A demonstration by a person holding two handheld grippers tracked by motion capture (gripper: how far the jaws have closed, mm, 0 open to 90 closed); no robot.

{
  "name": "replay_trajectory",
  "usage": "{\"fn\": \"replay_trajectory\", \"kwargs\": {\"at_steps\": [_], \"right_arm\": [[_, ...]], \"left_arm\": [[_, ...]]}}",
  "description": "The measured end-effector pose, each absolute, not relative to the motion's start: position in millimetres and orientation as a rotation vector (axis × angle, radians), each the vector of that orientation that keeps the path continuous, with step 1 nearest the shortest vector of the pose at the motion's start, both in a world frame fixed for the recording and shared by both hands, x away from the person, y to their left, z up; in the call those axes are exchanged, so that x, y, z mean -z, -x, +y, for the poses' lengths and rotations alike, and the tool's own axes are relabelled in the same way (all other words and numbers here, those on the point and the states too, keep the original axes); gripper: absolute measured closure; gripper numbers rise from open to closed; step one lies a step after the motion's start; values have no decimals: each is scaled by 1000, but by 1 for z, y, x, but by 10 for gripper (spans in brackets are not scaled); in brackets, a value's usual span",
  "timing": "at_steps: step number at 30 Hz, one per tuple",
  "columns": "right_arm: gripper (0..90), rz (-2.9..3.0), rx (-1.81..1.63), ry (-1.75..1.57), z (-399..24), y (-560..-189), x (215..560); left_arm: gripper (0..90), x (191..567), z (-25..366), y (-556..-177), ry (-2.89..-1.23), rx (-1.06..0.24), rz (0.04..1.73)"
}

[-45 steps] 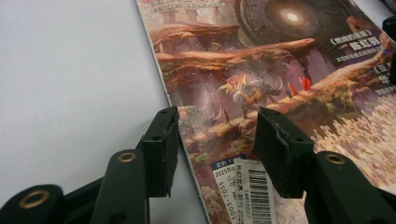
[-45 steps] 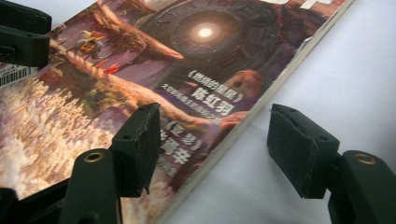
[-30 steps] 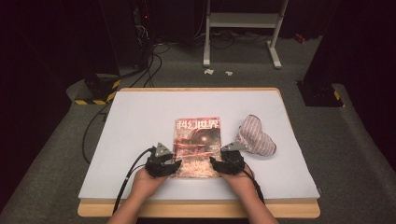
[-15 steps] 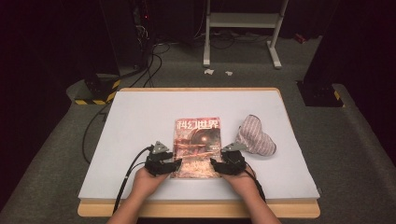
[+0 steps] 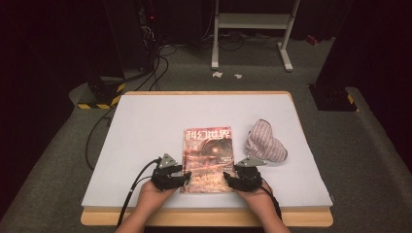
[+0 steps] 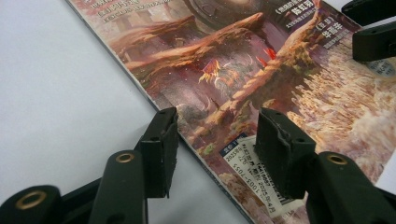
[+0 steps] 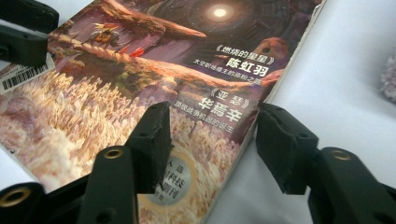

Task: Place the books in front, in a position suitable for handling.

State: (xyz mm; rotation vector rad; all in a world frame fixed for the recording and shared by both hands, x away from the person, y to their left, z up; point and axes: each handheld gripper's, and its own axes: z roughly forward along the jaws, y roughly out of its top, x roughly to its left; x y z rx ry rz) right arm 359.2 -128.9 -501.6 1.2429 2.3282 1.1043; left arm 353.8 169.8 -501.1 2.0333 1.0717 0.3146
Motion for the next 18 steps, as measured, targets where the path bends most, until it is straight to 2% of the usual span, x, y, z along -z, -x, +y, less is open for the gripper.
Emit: {"fn": "replay_trajectory", "kwargs": {"at_steps": [1,4,8,18], "right_arm": [[466,2325,-1104,-1243,-130,-358,501],[444,2295,-1050,-1190,-132,-355,499],[427,2284,-1089,-1211,-146,-360,493],[389,2128,-1106,-1201,-178,-360,479]], "left_arm": [[502,500,170,-354,-2027,-335,1075],[441,498,174,-355,-2027,-392,1069],[411,495,182,-357,-2038,-461,1058],[406,488,199,-359,-2019,-482,1083]]}}
